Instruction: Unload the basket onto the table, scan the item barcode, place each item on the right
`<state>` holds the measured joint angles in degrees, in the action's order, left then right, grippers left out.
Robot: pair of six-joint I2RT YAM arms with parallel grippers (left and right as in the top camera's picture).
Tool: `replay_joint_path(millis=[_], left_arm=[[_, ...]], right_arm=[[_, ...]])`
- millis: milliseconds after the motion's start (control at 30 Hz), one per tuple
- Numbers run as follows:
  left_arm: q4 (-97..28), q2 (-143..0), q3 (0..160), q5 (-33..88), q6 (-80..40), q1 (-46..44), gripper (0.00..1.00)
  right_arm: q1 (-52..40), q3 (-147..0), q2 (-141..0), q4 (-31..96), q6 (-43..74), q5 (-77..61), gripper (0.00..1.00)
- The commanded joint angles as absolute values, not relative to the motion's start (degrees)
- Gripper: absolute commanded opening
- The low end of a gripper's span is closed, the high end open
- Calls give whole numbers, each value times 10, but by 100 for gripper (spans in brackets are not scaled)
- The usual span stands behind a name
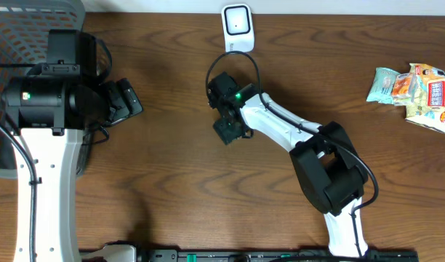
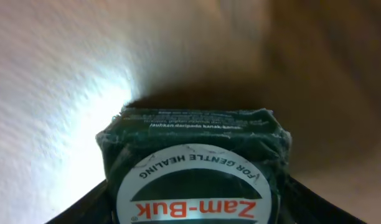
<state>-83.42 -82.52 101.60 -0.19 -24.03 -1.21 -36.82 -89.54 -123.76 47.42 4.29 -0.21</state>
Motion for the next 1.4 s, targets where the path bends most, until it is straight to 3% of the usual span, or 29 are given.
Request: replay_joint_path(millis=[0, 167, 233, 267, 333, 433, 500, 900, 967, 1100, 1267, 1367], left_arm=[[-835, -827, 1015, -7, -243, -9, 98], [-835, -827, 1015, -7, -243, -9, 98], [-835, -827, 1015, -7, -243, -9, 98], [-835, -827, 1015, -7, -243, -9, 98], [-835, -827, 1015, -7, -243, -9, 98], [-835, -827, 1015, -7, -243, -9, 98], [-835, -827, 1015, -7, -243, -9, 98], [-835, -827, 1015, -7, -243, -9, 98], [-835, -827, 1015, -7, -243, -9, 98], [-835, -827, 1015, -7, -243, -9, 98], [-835, -827, 1015, -7, -243, -9, 98], [-835, -827, 1015, -7, -243, -9, 98]], right_arm=[[-365, -897, -1223, 519, 110, -8, 58], [-365, -911, -1213, 605, 162, -8, 51], [-365, -912, -1203, 618, 167, -8, 53], [-364, -912, -1198, 620, 167, -8, 56], [-363, -912, -1191, 611, 167, 7, 77], [-363, -912, -1188, 587, 167, 21, 95], [-363, -912, -1188, 573, 167, 20, 99], [-368, -900, -1188, 569, 85, -6, 99], [-368, -887, -1188, 565, 85, -6, 92], [-368, -854, -1189, 540, 85, -7, 93], [-368, -836, -1189, 536, 108, -6, 80], [-368, -836, -1189, 541, 129, -11, 66]])
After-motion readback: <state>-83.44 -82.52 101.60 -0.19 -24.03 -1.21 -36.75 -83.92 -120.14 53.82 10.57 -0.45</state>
